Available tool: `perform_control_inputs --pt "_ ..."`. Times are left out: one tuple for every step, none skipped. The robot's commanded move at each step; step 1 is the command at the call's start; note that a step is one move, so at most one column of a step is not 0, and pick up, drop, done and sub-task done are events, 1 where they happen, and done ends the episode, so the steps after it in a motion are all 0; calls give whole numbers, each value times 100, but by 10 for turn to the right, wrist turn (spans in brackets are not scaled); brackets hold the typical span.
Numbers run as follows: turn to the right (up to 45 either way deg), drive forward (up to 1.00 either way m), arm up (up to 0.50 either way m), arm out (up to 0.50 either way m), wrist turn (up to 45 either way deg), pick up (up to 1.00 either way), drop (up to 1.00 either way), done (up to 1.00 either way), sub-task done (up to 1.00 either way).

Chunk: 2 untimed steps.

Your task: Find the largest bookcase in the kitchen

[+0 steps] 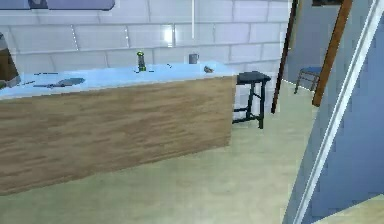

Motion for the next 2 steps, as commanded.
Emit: perform_control_inputs --pt "0 45 0 0 0 0 0 0 0" --pt "180 0 0 0 0 0 0 0 0"
